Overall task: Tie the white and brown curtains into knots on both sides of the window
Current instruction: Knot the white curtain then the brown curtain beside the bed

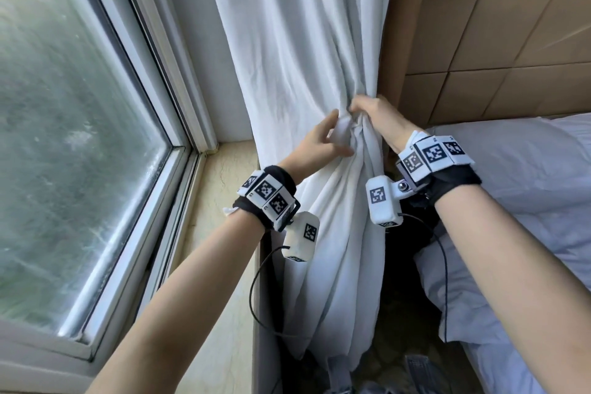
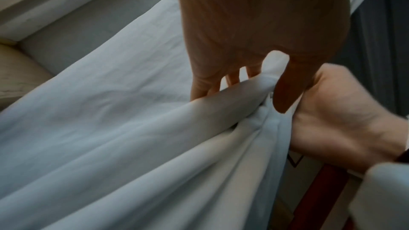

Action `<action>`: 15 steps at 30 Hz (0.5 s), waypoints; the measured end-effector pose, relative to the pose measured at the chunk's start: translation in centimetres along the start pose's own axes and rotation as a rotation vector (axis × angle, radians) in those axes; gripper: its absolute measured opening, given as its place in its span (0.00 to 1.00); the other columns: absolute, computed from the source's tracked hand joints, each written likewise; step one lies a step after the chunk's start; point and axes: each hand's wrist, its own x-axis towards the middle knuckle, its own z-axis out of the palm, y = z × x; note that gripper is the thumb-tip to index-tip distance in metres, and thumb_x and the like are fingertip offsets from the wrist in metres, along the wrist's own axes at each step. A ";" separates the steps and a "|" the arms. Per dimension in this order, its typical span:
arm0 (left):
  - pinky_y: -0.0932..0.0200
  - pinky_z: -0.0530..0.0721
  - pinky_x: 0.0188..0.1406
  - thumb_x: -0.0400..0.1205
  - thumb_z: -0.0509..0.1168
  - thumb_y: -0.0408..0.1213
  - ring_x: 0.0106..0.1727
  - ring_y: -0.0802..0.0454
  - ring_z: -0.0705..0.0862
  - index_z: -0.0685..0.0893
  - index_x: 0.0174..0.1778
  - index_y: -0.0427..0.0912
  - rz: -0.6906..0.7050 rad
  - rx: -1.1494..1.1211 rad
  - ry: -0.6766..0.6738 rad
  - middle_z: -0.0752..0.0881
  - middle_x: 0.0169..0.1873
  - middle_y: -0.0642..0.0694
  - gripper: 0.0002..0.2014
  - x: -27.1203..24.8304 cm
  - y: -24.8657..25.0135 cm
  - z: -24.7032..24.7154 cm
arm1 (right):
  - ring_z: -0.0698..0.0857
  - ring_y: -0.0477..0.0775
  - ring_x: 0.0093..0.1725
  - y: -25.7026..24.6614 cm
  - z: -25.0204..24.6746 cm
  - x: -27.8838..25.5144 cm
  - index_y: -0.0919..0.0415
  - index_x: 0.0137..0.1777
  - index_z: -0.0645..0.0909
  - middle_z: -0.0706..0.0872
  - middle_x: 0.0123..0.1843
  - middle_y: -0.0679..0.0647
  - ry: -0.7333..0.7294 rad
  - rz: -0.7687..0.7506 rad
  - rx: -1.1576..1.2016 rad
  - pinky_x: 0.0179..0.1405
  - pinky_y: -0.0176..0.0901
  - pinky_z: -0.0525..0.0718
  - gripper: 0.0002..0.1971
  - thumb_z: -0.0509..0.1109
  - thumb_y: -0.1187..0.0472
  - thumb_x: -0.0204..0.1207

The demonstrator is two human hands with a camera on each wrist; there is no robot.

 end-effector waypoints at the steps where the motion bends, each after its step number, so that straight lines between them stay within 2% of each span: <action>1: 0.46 0.70 0.77 0.72 0.70 0.31 0.74 0.49 0.74 0.63 0.80 0.47 -0.010 0.020 -0.014 0.75 0.73 0.50 0.40 0.2 -0.4 0.1 | 0.88 0.53 0.44 0.1 -0.1 0.1 0.59 0.43 0.86 0.89 0.41 0.54 -0.027 -0.007 0.001 0.54 0.46 0.83 0.14 0.75 0.51 0.63; 2: 0.47 0.68 0.78 0.72 0.71 0.32 0.76 0.51 0.71 0.59 0.82 0.49 -0.010 0.043 -0.039 0.72 0.75 0.50 0.43 0.3 -0.5 0.2 | 0.90 0.49 0.47 0.1 0.0 0.1 0.58 0.48 0.86 0.91 0.44 0.51 -0.032 -0.001 -0.023 0.54 0.41 0.84 0.16 0.78 0.49 0.65; 4: 0.48 0.64 0.80 0.73 0.72 0.32 0.79 0.54 0.66 0.55 0.84 0.50 -0.001 0.093 -0.063 0.67 0.79 0.51 0.46 0.3 -0.7 0.5 | 0.90 0.46 0.49 0.4 0.1 0.6 0.59 0.57 0.85 0.91 0.47 0.49 0.003 -0.015 -0.063 0.52 0.37 0.85 0.22 0.82 0.51 0.65; 7: 0.51 0.64 0.80 0.75 0.74 0.34 0.80 0.53 0.65 0.50 0.85 0.51 -0.035 0.135 -0.054 0.65 0.80 0.50 0.48 0.4 -2.0 0.9 | 0.88 0.52 0.52 1.0 0.4 1.7 0.61 0.56 0.83 0.89 0.50 0.54 0.185 -0.040 -0.199 0.55 0.43 0.85 0.20 0.79 0.56 0.65; 9: 0.50 0.69 0.78 0.73 0.75 0.40 0.77 0.52 0.71 0.56 0.84 0.53 -0.077 0.093 -0.090 0.70 0.78 0.49 0.46 0.0 -2.9 1.1 | 0.85 0.54 0.55 1.0 0.2 1.9 0.60 0.54 0.78 0.85 0.53 0.55 0.253 -0.036 -0.233 0.57 0.44 0.82 0.15 0.75 0.59 0.69; 10: 0.53 0.74 0.74 0.73 0.75 0.43 0.73 0.53 0.76 0.64 0.80 0.53 -0.083 0.065 -0.110 0.76 0.74 0.49 0.40 -0.2 -3.1 1.0 | 0.83 0.54 0.56 0.9 0.1 1.8 0.61 0.56 0.76 0.82 0.54 0.55 0.248 -0.029 -0.237 0.57 0.43 0.80 0.16 0.75 0.60 0.71; 11: 0.60 0.78 0.66 0.76 0.74 0.43 0.65 0.57 0.81 0.72 0.73 0.52 -0.079 0.044 -0.103 0.81 0.66 0.51 0.30 -0.3 -3.1 0.5 | 0.82 0.53 0.58 0.9 -0.1 1.9 0.64 0.61 0.74 0.81 0.56 0.55 0.239 -0.027 -0.233 0.58 0.43 0.79 0.20 0.75 0.61 0.72; 12: 0.65 0.80 0.54 0.79 0.71 0.41 0.56 0.59 0.83 0.78 0.66 0.51 -0.059 0.039 -0.054 0.85 0.57 0.52 0.19 -0.3 -2.9 -0.2 | 0.81 0.53 0.60 0.9 -0.4 1.9 0.67 0.65 0.73 0.81 0.59 0.55 0.231 -0.012 -0.214 0.60 0.43 0.78 0.25 0.76 0.61 0.72; 13: 0.65 0.80 0.47 0.81 0.69 0.38 0.49 0.58 0.84 0.81 0.61 0.48 -0.012 0.049 0.056 0.86 0.51 0.50 0.13 -0.1 -2.7 -1.3 | 0.81 0.53 0.62 0.9 -0.7 2.0 0.68 0.68 0.72 0.81 0.61 0.55 0.220 -0.003 -0.193 0.63 0.43 0.77 0.29 0.78 0.61 0.70; 14: 0.62 0.80 0.45 0.81 0.69 0.37 0.47 0.56 0.84 0.83 0.60 0.44 0.039 0.054 0.208 0.87 0.49 0.47 0.12 0.2 -2.6 -2.7 | 0.81 0.52 0.62 0.8 -0.9 1.9 0.68 0.69 0.72 0.81 0.63 0.55 0.201 0.013 -0.180 0.65 0.43 0.77 0.33 0.80 0.59 0.67; 15: 0.59 0.81 0.48 0.80 0.71 0.38 0.48 0.55 0.84 0.82 0.61 0.41 0.070 0.034 0.382 0.87 0.50 0.45 0.14 0.7 -2.8 -4.4 | 0.82 0.53 0.62 1.0 -1.1 2.1 0.67 0.69 0.73 0.82 0.63 0.55 0.184 0.021 -0.173 0.67 0.45 0.77 0.38 0.82 0.55 0.60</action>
